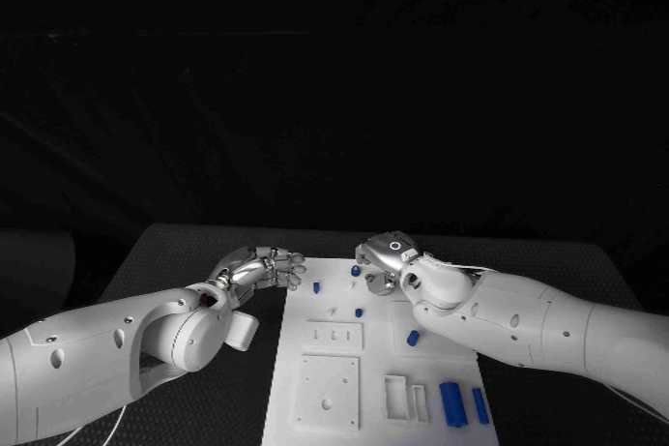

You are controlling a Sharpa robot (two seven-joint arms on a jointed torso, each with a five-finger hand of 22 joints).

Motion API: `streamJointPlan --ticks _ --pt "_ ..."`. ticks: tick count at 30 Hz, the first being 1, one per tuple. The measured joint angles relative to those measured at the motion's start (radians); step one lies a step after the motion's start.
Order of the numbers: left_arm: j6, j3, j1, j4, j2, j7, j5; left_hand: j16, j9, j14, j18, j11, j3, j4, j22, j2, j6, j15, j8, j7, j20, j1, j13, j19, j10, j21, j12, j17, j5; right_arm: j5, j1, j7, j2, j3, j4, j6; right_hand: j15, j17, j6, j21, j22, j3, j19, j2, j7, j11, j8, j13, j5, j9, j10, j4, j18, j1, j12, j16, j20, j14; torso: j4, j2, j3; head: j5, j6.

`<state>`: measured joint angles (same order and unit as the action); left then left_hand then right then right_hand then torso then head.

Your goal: Assemble the parts on the task board

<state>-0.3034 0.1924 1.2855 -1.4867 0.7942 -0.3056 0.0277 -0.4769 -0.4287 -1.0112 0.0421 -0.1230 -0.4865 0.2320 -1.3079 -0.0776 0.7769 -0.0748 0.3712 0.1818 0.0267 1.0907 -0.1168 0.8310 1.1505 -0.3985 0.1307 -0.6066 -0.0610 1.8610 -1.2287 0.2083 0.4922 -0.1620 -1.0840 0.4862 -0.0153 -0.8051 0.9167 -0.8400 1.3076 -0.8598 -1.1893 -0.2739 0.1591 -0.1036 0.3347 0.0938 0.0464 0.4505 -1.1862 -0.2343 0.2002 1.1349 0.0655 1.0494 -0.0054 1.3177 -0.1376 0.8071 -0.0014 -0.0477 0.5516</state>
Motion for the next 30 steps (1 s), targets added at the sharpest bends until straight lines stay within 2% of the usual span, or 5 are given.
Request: streamJointPlan --ticks 6,12,22,26,30 --pt "0.000 0.000 0.000 0.000 0.007 0.000 0.000 0.000 0.000 0.000 -0.004 -0.004 -0.001 0.001 0.000 0.000 0.000 0.000 -0.004 0.000 0.000 0.000 0.000 0.000 -0.004 0.000 -0.004 0.000 0.000 -0.025 -0.004 -0.009 0.047 0.054 -0.067 0.023 0.000 0.001 0.000 0.000 0.000 0.000 0.000 -0.011 0.000 0.000 0.000 -0.001 0.000 0.000 0.000 0.006 0.000 0.000 0.000 0.000 0.000 0.000 0.0027 0.000 0.0006 -0.001 -0.004" --pt "0.000 0.000 0.001 0.001 0.014 0.000 0.000 0.000 0.000 0.000 -0.004 -0.004 -0.001 0.001 0.000 0.000 0.000 0.000 -0.004 0.000 0.000 0.000 0.000 0.000 -0.004 -0.004 -0.004 0.000 0.000 -0.058 -0.035 -0.019 0.128 0.084 -0.138 0.013 -0.001 0.005 -0.002 0.000 0.000 0.011 -0.004 -0.020 -0.002 0.004 0.000 0.000 0.000 0.000 -0.005 0.017 0.000 -0.009 0.007 0.004 -0.004 0.001 0.0074 0.000 0.0018 -0.002 -0.016" --pt "0.000 0.000 0.004 0.029 0.020 -0.002 0.000 0.000 0.000 0.000 -0.004 -0.007 -0.004 0.004 0.000 0.000 0.004 0.000 -0.004 0.004 -0.004 0.000 0.000 -0.004 0.000 -0.004 -0.004 -0.002 0.000 -0.118 -0.056 -0.042 0.246 0.087 -0.194 -0.058 -0.024 0.009 -0.034 0.000 0.000 0.128 0.010 -0.025 0.011 0.041 -0.013 0.041 0.000 -0.002 -0.098 -0.018 0.000 -0.095 0.055 0.017 -0.009 -0.015 0.0296 -0.004 0.0103 0.008 -0.036" --pt "0.000 0.000 0.004 0.035 0.017 -0.003 0.000 0.000 0.000 0.000 -0.004 -0.007 -0.004 0.004 0.000 0.000 0.004 0.000 -0.004 0.004 -0.004 0.000 0.000 -0.004 0.000 -0.004 -0.004 -0.002 0.000 -0.142 -0.056 -0.054 0.250 0.087 -0.182 -0.106 -0.055 0.005 -0.053 -0.023 0.000 0.194 0.014 -0.019 -0.007 0.066 -0.017 0.158 0.000 -0.002 -0.209 -0.044 0.004 -0.112 0.164 0.033 -0.015 -0.018 0.0367 -0.006 0.0147 0.011 -0.039" --pt "0.001 0.000 0.004 0.037 0.018 -0.003 0.000 0.000 0.000 0.000 -0.004 -0.007 -0.004 0.004 0.000 0.000 0.004 0.000 -0.004 0.004 -0.003 0.000 0.000 -0.004 0.000 -0.004 -0.004 -0.002 0.000 -0.170 -0.056 -0.068 0.241 0.087 -0.154 -0.162 -0.070 -0.058 -0.062 -0.078 0.000 0.242 -0.008 -0.022 -0.035 0.091 -0.028 0.564 0.005 0.001 -0.132 -0.031 0.011 -0.109 0.523 0.122 -0.035 -0.015 0.0420 -0.008 0.0203 0.015 -0.040"
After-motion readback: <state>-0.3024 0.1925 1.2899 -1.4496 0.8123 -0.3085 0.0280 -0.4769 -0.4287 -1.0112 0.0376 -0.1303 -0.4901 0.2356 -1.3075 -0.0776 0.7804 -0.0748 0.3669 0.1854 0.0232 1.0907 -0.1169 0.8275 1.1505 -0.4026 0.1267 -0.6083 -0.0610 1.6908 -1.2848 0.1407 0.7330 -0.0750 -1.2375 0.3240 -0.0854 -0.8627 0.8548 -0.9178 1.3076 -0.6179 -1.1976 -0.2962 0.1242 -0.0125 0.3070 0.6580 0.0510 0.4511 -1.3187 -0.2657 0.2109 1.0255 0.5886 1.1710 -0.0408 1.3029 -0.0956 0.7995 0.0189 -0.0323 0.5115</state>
